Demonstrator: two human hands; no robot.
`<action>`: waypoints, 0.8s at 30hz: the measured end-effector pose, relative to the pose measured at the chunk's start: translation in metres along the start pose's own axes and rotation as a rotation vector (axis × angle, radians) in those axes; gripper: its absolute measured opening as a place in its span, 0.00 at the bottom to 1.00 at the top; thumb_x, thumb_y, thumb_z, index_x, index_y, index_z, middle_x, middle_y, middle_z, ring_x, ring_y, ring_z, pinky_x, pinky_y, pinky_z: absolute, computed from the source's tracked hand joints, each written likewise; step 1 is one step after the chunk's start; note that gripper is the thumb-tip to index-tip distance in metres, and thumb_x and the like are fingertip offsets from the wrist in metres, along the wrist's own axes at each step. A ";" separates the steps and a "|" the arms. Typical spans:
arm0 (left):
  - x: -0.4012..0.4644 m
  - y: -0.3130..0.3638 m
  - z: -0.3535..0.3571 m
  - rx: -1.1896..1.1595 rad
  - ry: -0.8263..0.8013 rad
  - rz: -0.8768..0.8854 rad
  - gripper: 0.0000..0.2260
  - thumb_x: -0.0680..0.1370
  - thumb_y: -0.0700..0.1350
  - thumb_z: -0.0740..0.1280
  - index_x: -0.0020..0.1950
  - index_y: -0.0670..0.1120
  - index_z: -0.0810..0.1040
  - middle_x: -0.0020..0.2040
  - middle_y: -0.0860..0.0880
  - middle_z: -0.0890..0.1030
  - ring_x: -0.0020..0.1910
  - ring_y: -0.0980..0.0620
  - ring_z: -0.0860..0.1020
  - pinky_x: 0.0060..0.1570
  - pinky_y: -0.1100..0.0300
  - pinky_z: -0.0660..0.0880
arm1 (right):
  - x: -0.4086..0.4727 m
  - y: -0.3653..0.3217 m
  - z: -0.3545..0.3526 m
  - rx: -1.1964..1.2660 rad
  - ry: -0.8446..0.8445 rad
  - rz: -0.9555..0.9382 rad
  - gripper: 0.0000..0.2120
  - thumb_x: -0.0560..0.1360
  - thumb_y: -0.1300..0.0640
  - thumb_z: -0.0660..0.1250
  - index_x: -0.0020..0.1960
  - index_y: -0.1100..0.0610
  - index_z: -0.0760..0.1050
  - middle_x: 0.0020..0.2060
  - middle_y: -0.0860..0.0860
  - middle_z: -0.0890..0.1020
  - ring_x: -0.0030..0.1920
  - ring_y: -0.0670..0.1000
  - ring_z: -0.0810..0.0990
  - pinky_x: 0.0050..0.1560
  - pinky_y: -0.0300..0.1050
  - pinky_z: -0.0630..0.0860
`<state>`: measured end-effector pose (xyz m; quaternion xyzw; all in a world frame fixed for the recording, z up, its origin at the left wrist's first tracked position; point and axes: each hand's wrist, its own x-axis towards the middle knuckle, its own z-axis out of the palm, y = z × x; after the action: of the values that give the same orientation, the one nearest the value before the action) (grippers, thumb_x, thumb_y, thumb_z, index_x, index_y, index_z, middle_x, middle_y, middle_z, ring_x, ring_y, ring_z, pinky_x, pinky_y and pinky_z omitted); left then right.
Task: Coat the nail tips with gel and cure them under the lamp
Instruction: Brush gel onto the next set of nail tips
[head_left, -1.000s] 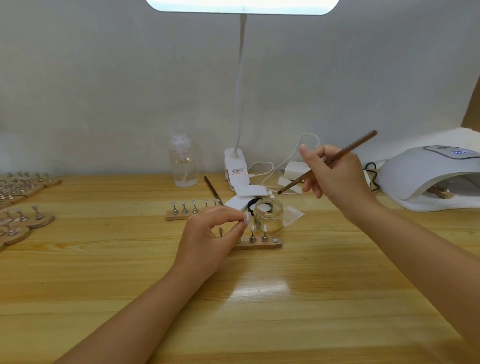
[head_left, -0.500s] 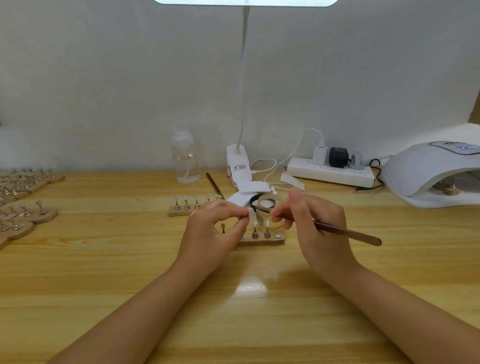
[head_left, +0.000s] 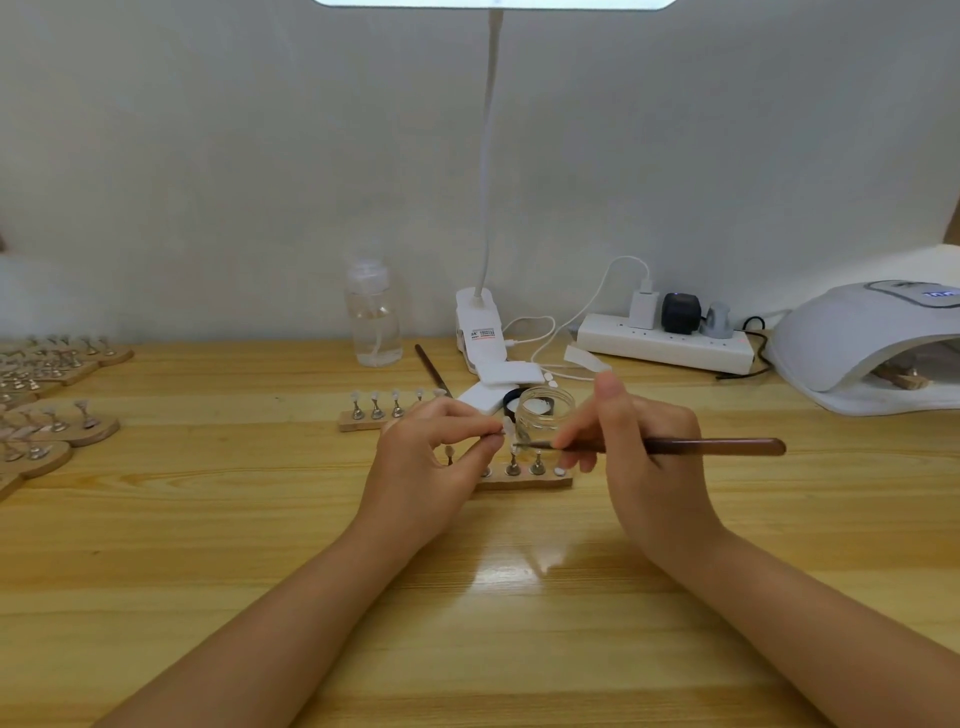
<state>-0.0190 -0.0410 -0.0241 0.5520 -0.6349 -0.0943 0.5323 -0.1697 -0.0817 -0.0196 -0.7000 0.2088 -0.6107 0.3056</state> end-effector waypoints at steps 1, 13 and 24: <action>0.000 0.000 0.000 0.001 0.001 0.004 0.09 0.70 0.38 0.72 0.46 0.51 0.82 0.41 0.54 0.80 0.46 0.56 0.77 0.56 0.47 0.71 | 0.001 0.000 0.000 -0.034 -0.004 -0.026 0.22 0.75 0.48 0.54 0.31 0.56 0.78 0.24 0.46 0.78 0.27 0.41 0.77 0.33 0.30 0.71; 0.000 0.000 0.000 -0.003 0.009 0.013 0.10 0.69 0.38 0.72 0.46 0.52 0.81 0.41 0.55 0.80 0.46 0.56 0.77 0.56 0.44 0.71 | 0.001 -0.003 0.001 0.009 -0.006 0.092 0.21 0.76 0.50 0.57 0.28 0.55 0.77 0.22 0.50 0.78 0.25 0.43 0.76 0.31 0.31 0.71; 0.000 -0.001 0.000 0.001 0.007 0.016 0.10 0.69 0.38 0.72 0.47 0.51 0.81 0.41 0.53 0.81 0.45 0.55 0.77 0.55 0.48 0.71 | 0.002 -0.007 0.002 -0.045 -0.007 0.044 0.19 0.76 0.49 0.59 0.32 0.55 0.79 0.26 0.51 0.80 0.28 0.44 0.78 0.33 0.36 0.74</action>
<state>-0.0184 -0.0419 -0.0251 0.5476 -0.6373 -0.0879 0.5350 -0.1678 -0.0771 -0.0136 -0.7042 0.2365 -0.5965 0.3039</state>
